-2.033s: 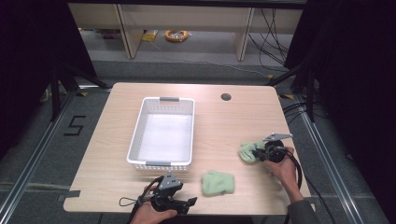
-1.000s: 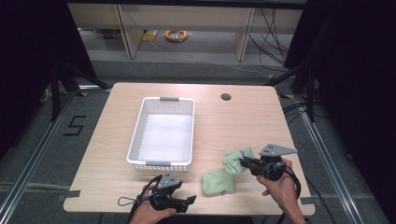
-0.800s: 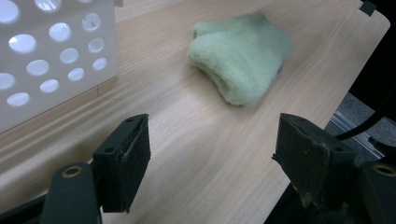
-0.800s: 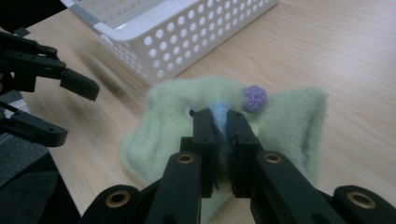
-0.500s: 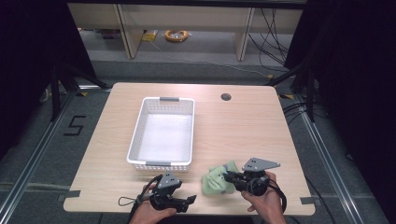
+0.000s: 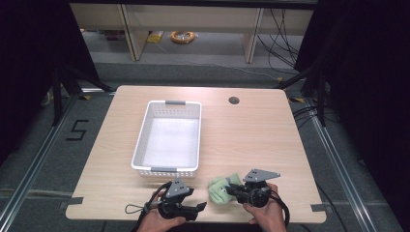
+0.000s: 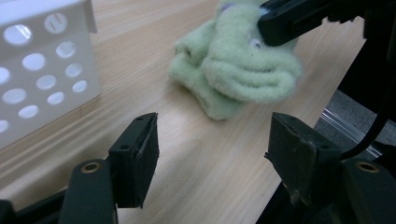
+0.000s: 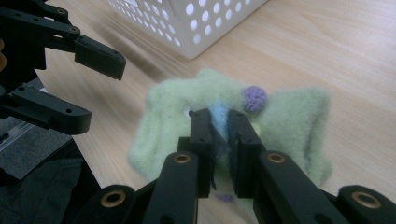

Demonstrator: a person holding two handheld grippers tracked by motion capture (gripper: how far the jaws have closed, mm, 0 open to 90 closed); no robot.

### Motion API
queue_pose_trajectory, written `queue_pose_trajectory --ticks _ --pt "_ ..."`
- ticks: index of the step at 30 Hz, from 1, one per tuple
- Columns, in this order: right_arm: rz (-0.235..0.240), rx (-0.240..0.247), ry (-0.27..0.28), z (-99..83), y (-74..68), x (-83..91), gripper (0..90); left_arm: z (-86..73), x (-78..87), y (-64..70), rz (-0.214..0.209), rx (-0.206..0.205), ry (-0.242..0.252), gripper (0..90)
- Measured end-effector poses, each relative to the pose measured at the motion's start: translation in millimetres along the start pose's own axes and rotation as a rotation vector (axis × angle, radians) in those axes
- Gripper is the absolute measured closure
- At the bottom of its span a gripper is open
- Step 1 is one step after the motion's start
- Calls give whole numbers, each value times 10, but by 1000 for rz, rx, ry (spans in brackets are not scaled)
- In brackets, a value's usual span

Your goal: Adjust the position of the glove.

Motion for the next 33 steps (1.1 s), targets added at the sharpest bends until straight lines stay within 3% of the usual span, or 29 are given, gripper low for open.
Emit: queue_pose_trajectory --ticks 1,2,6,8,9,10,12,14,15,17,19,20,21,22,24,26,27,29,31,32,33 --pt "-11 19 -2 -6 20 -8 814 5 -16 -4 -8 -16 -7 373" --pt "-9 8 -8 -24 13 -19 806 19 -32 9 -10 -4 1 393" --pt "1 18 -5 -41 27 -29 771 86 -104 11 -8 -41 10 470" --pt "-14 15 -11 -51 35 -16 757 116 -146 34 -14 -31 3 488" --pt "4 -1 -4 -55 24 -26 750 132 -183 57 -22 -26 5 501" --pt "9 9 -15 -58 37 -18 737 140 -199 51 -27 -56 -6 515" --pt "-13 12 -12 -58 46 -11 729 142 -236 60 -22 -74 -23 565" --pt "10 -7 -11 -62 29 -20 725 154 -264 82 -32 -84 -17 605" --pt "10 -23 -20 -67 14 -14 726 147 -270 86 -36 -85 -34 620" --pt "-7 12 -21 -68 44 -7 741 160 -284 83 -41 -105 -29 682" --pt "-4 27 -28 -72 46 -9 785 176 -296 95 -46 -82 -19 757" --pt "4 31 -30 -73 42 -10 812 179 -287 67 -44 -118 -37 785" --pt "42 38 -41 -71 32 -10 832 193 -301 86 -41 -74 -16 806" --pt "38 44 -29 -61 25 -2 840 204 -294 56 -39 -108 -24 816" --pt "12 50 -29 -43 1 34 846 257 -278 60 -53 -63 0 828" --pt "13 52 -18 -18 -21 65 847 321 -256 43 -54 -74 22 834" --pt "28 8 -18 -22 -65 66 847 360 -244 39 -55 -65 31 834" --pt "51 19 4 -11 -67 67 847 421 -235 15 -55 -49 30 836" --pt "42 30 16 -8 -52 61 847 467 -261 -26 -62 -34 29 837" --pt "69 -31 17 -17 -93 50 847 470 -275 -34 -57 -27 30 837" --pt "56 -5 12 -13 -62 50 847 469 -294 -46 -59 -35 25 837"
Point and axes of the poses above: each handheld gripper's, and its own axes: x roughly backward along the jaws, z roughly out of its top, y roughly to its right, the point moved 5 cm from there along -x, roughly forward along the jaws, and after that the axes turned 9 degrees about z, right-handed, at the moved point
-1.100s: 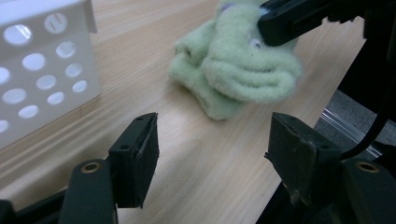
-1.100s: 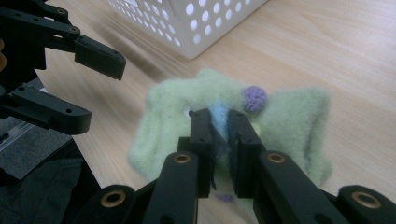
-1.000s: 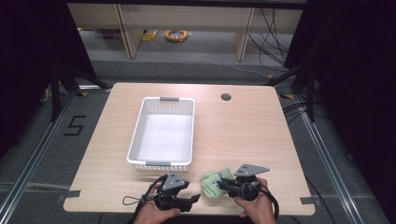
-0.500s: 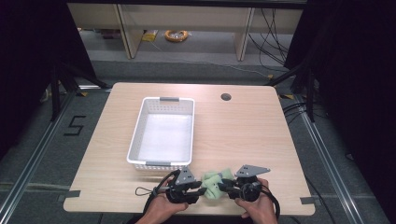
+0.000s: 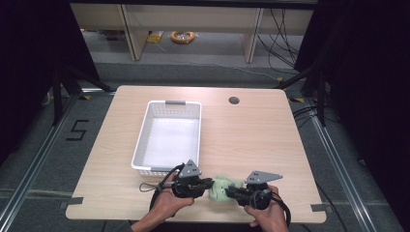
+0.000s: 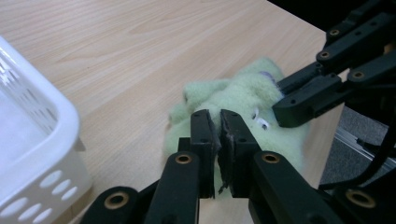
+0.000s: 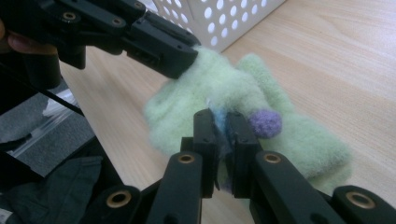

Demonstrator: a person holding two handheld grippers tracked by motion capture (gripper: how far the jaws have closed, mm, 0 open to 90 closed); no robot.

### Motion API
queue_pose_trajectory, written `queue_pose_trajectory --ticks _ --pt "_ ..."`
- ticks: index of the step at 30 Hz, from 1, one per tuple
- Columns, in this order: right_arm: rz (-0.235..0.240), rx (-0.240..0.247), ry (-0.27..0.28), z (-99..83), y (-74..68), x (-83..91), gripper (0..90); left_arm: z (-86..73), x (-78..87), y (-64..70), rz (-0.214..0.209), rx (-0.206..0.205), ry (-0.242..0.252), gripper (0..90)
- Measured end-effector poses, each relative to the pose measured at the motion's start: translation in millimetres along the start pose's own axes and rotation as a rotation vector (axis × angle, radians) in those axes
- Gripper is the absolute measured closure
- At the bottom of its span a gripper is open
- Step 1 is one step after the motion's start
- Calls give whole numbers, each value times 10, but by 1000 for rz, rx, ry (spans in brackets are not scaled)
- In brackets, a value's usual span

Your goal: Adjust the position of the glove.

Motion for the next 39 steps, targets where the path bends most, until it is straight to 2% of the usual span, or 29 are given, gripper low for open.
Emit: queue_pose_trajectory --ticks 1,2,5,6,7,8,9,11,12,13,14,15,16,17,19,20,22,23,24,25,26,27,28,29,30,31,34,36,39 --pt "-7 32 2 6 31 -16 847 -12 -18 0 -1 13 -12 837" --pt "-16 30 -2 3 51 -23 846 -36 -41 -10 2 18 -18 835" --pt "-7 -11 -26 -28 80 -49 838 -101 -107 -69 9 26 -30 818" --pt "22 -46 -29 -48 64 -66 821 -117 -121 -83 12 43 -38 799" --pt "18 -27 -28 -54 87 -73 794 -135 -132 -102 18 45 -49 789" --pt "20 -35 -29 -63 79 -77 766 -143 -143 -109 6 63 -51 774" --pt "2 -5 -44 -62 99 -62 704 -152 -147 -110 11 79 -52 754" --pt "20 4 -43 -50 86 -50 607 -150 -125 -125 2 102 -58 711" --pt "24 5 -22 -20 74 -20 578 -146 -117 -146 21 80 -40 684" --pt "4 23 -28 2 70 19 561 -146 -103 -143 24 87 -41 664" --pt "-13 2 -34 12 46 54 550 -149 -87 -149 23 92 -38 643" --pt "-26 23 -17 35 68 86 540 -153 -57 -152 14 99 -47 616" --pt "-45 15 -12 44 90 130 534 -158 -36 -135 11 133 -47 592" --pt "-55 31 -1 47 148 166 533 -160 -23 -123 -6 138 -47 572" --pt "-72 -34 1 8 193 208 530 -163 4 -81 0 129 -45 542" --pt "-77 -17 11 -5 241 211 530 -162 1 -49 5 144 -30 531" --pt "-76 -47 3 -48 307 226 526 -173 15 -26 -17 162 -53 496" --pt "-78 -67 5 -69 335 231 522 -178 17 -14 -19 171 -57 475" --pt "-68 -112 14 -78 320 225 522 -181 13 -4 -15 183 -55 471" --pt "-66 -115 14 -81 331 219 522 -187 11 -6 -7 178 -60 460" --pt "-73 -91 14 -78 361 223 522 -189 -3 10 -27 196 -67 451" --pt "-82 -107 14 -79 352 218 518 -191 -21 10 -28 195 -64 441" --pt "-103 -80 5 -76 379 225 515 -197 -40 10 -35 202 -86 434" --pt "-94 -83 -2 -81 387 202 505 -199 -64 5 -30 214 -88 427" --pt "-73 -120 5 -85 367 174 500 -203 -96 -5 -44 228 -98 425" --pt "-85 -103 -6 -89 407 165 500 -214 -133 -19 -45 235 -111 428" --pt "-89 -115 -41 -118 458 113 500 -223 -199 -29 -54 259 -132 442" --pt "-105 -110 -90 -153 487 81 469 -230 -228 -45 -52 256 -142 442" --pt "-81 -122 -88 -164 509 47 474 -232 -248 -49 -39 249 -150 462"
Point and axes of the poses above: each handheld gripper's, and its own axes: x roughly backward along the jaws, z roughly out of its top, y roughly to its right, the point moved 5 cm from there along -x, roughly forward along the jaws, and after that the axes turned 9 degrees about z, right-handed, at the moved point
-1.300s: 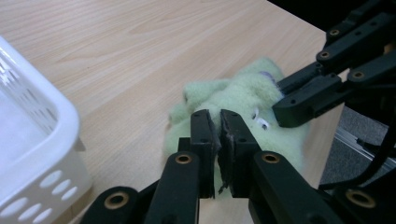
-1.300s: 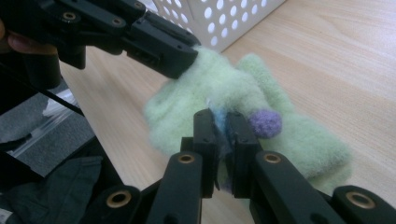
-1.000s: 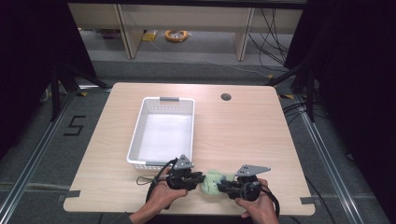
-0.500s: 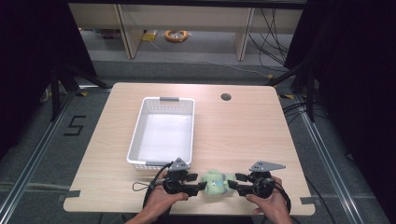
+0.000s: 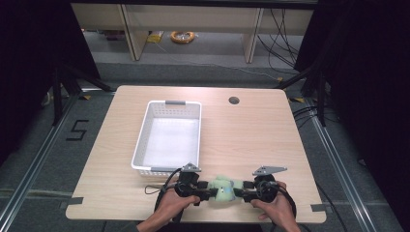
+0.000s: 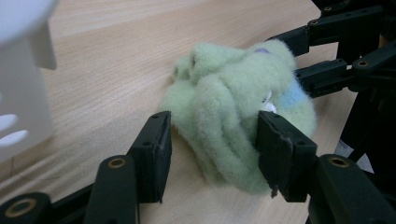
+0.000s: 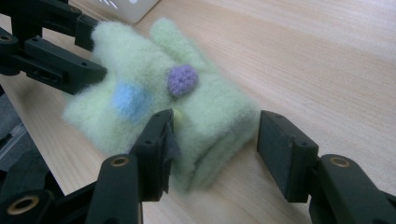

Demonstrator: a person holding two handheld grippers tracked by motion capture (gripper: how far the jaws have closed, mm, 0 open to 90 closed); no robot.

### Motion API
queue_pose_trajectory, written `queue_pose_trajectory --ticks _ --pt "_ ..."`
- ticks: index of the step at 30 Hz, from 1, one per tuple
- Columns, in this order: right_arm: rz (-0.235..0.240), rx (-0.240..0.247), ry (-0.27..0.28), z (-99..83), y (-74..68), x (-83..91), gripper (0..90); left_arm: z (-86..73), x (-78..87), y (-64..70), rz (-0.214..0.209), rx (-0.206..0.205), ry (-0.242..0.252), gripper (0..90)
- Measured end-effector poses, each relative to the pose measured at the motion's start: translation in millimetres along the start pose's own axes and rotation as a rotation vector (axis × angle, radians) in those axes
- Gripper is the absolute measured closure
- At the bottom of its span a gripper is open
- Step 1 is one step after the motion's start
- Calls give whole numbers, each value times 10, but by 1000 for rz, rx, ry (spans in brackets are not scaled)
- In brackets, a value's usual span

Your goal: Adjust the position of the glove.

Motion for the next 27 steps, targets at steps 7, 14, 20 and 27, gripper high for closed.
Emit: queue_pose_trajectory --ticks 7,14,20,27 --pt "32 -29 -7 -27 13 -19 492 -9 -57 22 -31 -1 -15 478" --pt "79 -49 4 -44 26 -56 548 -16 -85 34 -66 11 -28 533" --pt "128 -45 16 -46 41 -57 645 -21 -94 38 -80 21 -29 595" --pt "123 -26 34 -41 19 -25 721 -22 -63 76 -88 -17 -13 705"
Point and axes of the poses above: each handheld gripper's, and its own axes: x roughly backward along the jaws, z roughly out of its top, y roughly to its right, the point moved 5 cm from there along -x, roughly forward along the jaws, and after that the axes turned 9 degrees about z, right-handed, at the moved point
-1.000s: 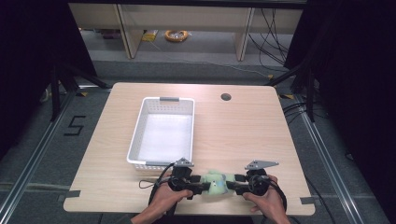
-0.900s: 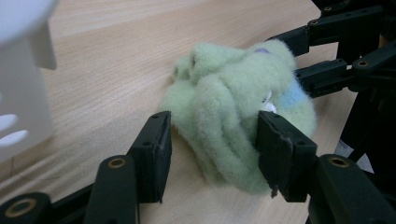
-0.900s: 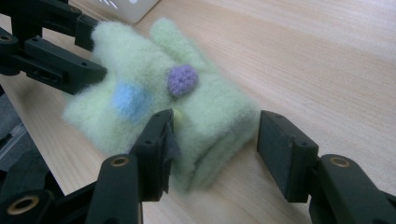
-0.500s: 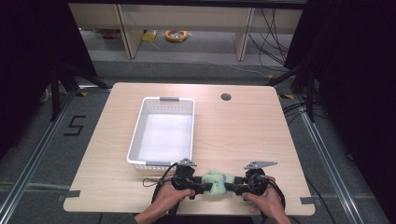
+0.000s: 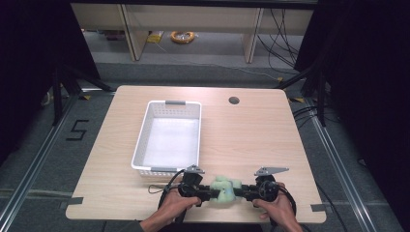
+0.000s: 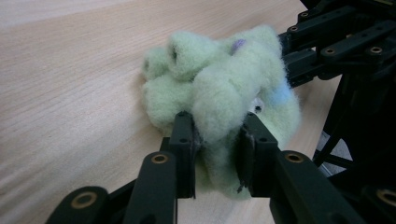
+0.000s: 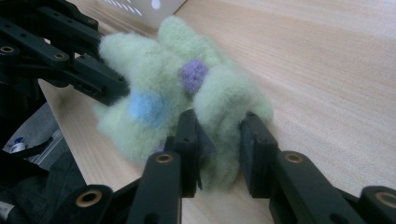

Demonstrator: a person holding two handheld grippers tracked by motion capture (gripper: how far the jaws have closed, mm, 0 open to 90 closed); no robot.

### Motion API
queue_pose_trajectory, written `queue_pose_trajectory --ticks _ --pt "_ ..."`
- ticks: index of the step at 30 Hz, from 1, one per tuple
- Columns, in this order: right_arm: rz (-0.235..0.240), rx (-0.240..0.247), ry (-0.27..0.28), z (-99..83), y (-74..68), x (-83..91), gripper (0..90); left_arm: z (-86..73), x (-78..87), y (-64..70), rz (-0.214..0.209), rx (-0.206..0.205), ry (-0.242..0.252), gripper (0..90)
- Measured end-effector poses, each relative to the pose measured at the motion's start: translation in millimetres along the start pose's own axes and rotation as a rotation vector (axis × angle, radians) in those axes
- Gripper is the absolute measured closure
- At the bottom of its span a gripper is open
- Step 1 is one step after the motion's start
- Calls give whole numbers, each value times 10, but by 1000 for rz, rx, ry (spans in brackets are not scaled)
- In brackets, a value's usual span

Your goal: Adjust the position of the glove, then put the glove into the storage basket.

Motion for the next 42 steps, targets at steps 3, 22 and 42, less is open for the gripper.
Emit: queue_pose_trajectory --ticks 3,22,42 --pt "4 9 5 -4 -9 10 732 -2 19 -6 -13 3 -5 722" --pt "37 32 54 63 -202 81 743 28 249 24 -24 -33 26 753" --pt "20 69 72 300 -455 218 743 224 561 96 -36 -65 79 751"
Point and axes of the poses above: each handheld gripper's, and its own axes: x roughly backward along the jaws, z roughly out of its top, y roughly to its right, the point moved 5 cm from there along -x, roughly forward along the jaws, and after that the axes turned 9 degrees about z, right-handed, at the moved point
